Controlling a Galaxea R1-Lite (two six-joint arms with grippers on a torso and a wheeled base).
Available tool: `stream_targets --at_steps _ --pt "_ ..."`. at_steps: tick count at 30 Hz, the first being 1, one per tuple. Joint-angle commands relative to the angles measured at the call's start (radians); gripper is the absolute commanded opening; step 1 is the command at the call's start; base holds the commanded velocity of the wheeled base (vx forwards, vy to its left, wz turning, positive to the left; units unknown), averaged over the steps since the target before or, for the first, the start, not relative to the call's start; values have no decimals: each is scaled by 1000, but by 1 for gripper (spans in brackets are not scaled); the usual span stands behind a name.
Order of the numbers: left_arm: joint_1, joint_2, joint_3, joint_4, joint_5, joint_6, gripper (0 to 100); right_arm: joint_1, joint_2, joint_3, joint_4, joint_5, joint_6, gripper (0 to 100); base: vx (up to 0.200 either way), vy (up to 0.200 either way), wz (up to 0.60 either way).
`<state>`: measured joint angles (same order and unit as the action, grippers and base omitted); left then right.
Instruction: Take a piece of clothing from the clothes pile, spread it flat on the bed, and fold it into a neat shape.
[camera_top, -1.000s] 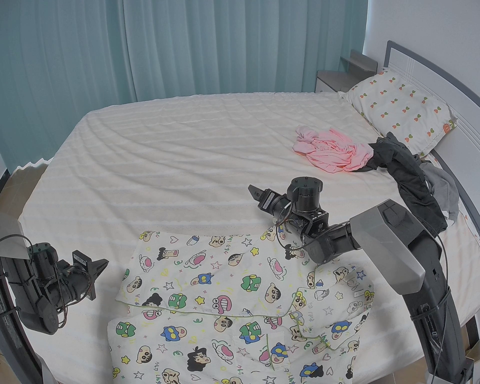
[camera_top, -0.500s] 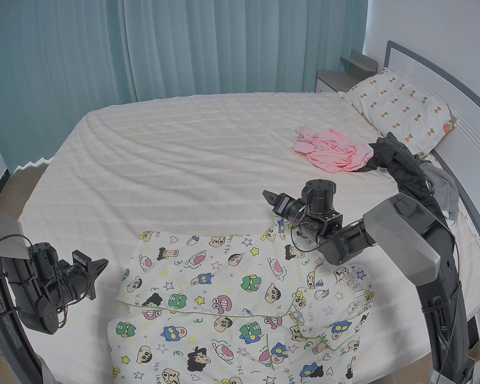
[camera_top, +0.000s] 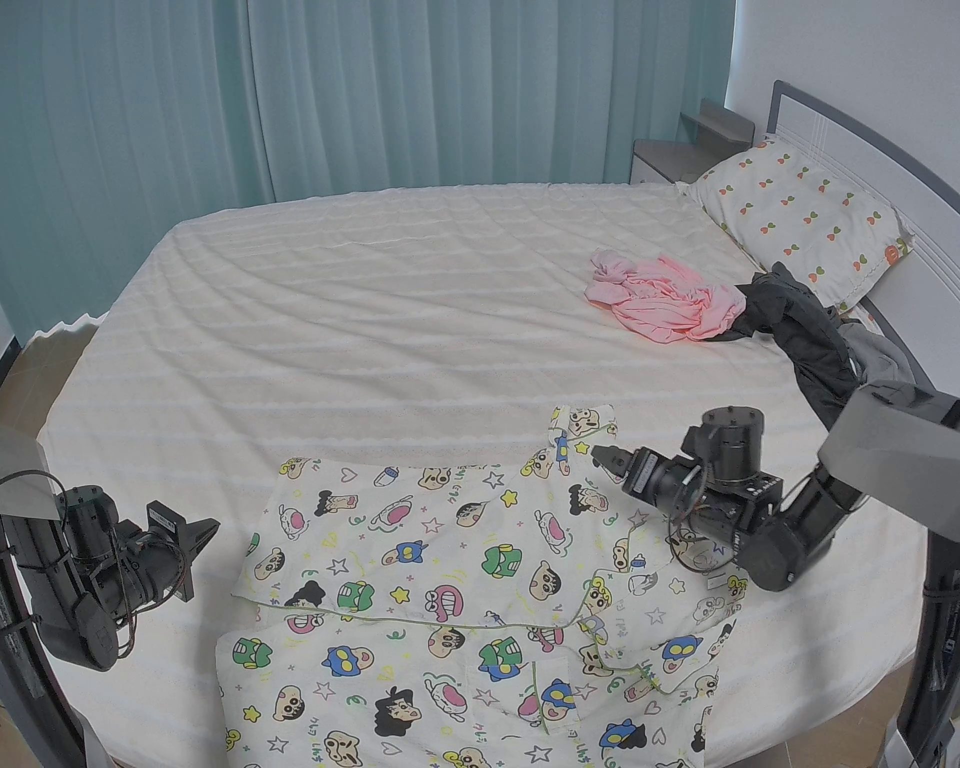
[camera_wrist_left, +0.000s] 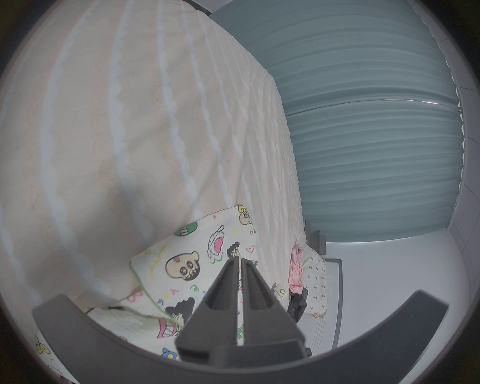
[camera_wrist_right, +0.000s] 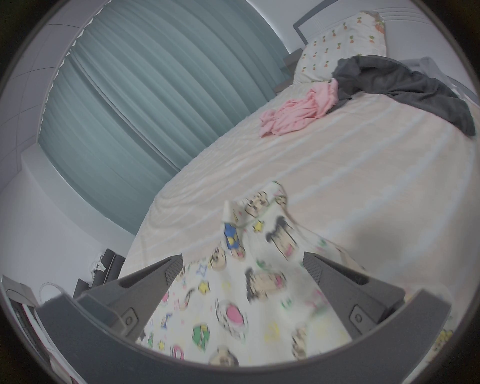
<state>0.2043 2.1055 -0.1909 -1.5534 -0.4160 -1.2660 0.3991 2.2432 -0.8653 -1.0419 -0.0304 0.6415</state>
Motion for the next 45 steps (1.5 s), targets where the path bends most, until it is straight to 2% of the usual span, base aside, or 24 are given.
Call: stream_targets --at_steps 1,4,8,9,19,22,23,24,25,26,28,33,35,40,44,45 --pt "-57 -41 45 -7 49 33 0 -91 -389 532 -133 150 -3 100 -200 0 0" --pt "-77 -98 79 -7 52 94 0 -115 -419 620 -135 198 -14 100 -200 0 0" --pt "-101 -164 114 -7 54 108 0 -123 -445 700 -135 245 -37 100 -200 0 0" --pt "-112 -194 154 -7 52 115 0 -123 -447 755 -136 265 -72 100 -200 0 0" --pt "-121 -216 185 62 63 198 0 -112 -442 856 -136 299 -140 100 -200 0 0" --pt "-137 -228 185 153 63 315 0 -112 -435 865 -127 302 -149 100 0 0 0" --pt "-137 -228 185 153 63 315 0 -112 -435 865 -127 302 -149 100 0 0 0" --pt "-138 -252 185 257 62 415 0 -114 -430 865 -124 299 -149 100 0 0 0" --pt "-138 -254 185 265 62 422 0 -114 -430 865 -124 299 -149 100 0 0 0" --pt "-140 -279 185 363 62 520 0 -112 -430 865 -124 300 -149 100 0 0 0" --pt "-141 -311 185 466 59 622 0 -109 -430 865 -122 300 -149 100 0 0 0" --pt "-189 -295 176 612 68 740 0 -88 -409 865 -121 288 -155 100 0 0 0" --pt "-204 -239 160 604 78 761 0 -83 -402 865 -121 285 -164 100 0 0 0" --pt "-218 -122 131 556 183 764 0 -74 -389 865 -107 284 -169 100 0 0 0" --pt "-221 -71 140 524 183 761 0 -72 -384 865 -104 285 -169 100 0 0 0" --pt "-220 -65 139 518 184 758 100 -71 -382 865 -104 287 -169 100 0 0 0"
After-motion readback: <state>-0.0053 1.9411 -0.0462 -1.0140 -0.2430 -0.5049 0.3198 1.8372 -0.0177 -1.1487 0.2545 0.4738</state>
